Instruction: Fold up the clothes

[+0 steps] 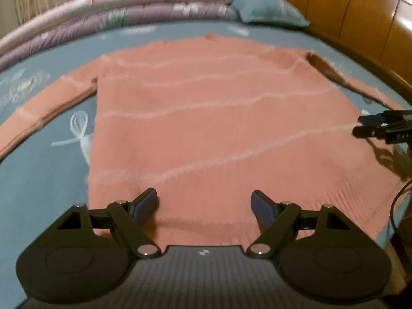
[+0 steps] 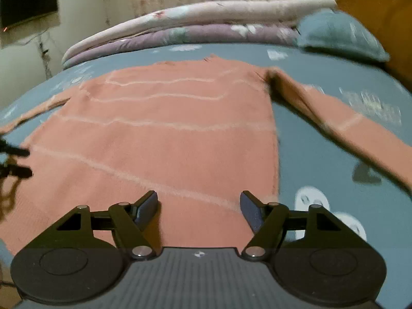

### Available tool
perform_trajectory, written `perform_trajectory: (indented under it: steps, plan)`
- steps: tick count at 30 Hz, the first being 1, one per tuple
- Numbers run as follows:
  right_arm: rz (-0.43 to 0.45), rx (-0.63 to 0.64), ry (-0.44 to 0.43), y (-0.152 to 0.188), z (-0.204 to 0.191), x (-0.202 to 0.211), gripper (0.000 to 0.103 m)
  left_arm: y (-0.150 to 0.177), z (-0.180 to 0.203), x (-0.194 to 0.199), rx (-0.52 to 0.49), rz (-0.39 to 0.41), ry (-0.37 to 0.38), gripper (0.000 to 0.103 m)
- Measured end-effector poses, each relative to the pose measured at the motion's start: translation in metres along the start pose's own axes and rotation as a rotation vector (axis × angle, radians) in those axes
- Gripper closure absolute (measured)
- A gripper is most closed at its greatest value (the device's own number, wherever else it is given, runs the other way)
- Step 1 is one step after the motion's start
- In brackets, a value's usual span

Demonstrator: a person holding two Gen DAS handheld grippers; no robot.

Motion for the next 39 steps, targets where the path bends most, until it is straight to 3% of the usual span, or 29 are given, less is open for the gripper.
perform_trajectory:
  steps: [3,9,12,15,21,24,29,31,33,37,39]
  plan:
    - [-0.08,-0.059,-0.017,-0.012,0.005,-0.002,0.027,-0.026,-0.003,-0.006,-0.04,-0.052,-0.023,0.022]
    - [-0.104,-0.139,-0.023,-0.064,0.007,-0.014,0.024,-0.117,-0.03,-0.028,-0.024,0.071,-0.021,0.022]
    - [-0.09,-0.105,-0.037,-0.087,-0.005,-0.018,0.02,-0.139,-0.06,-0.058,0.034,0.091,-0.066,0.022]
    - [-0.101,-0.061,-0.026,-0.093,-0.011,-0.022,0.02,-0.125,-0.087,-0.088,0.16,0.02,-0.077,0.023]
    - [-0.192,-0.052,0.0,-0.075,-0.01,-0.035,0.017,-0.073,-0.077,-0.058,0.234,0.016,-0.078,0.021]
    - [-0.233,-0.061,0.011,-0.067,-0.011,-0.047,0.017,-0.072,-0.074,-0.048,0.224,-0.023,-0.058,0.021]
    - [-0.263,-0.04,0.027,-0.066,-0.021,-0.061,0.012,-0.099,-0.099,-0.042,0.246,0.093,-0.046,0.021]
    - [-0.272,-0.01,0.046,-0.066,-0.025,-0.065,0.011,-0.092,-0.101,-0.053,0.29,0.062,0.0,0.021]
    - [-0.278,0.025,0.067,-0.063,-0.028,-0.067,0.01,-0.072,-0.094,-0.054,0.27,0.045,0.016,0.021]
    - [-0.289,0.054,0.087,-0.057,-0.03,-0.066,0.006,-0.045,-0.077,-0.028,0.213,0.022,0.004,0.02]
    - [-0.292,0.072,0.095,-0.058,-0.034,-0.067,0.006,-0.047,-0.063,-0.018,0.205,0.047,0.054,0.02]
Point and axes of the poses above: each gripper's, at about its wrist camera, not at the fingertips, and x roughly against the way its jaws point, z to its right, y to its underside, the point moved 10 cm from there along -x, roughly the way its jaws point, and after that the axes turned 7 degrees about y, right-handed, at the moved point
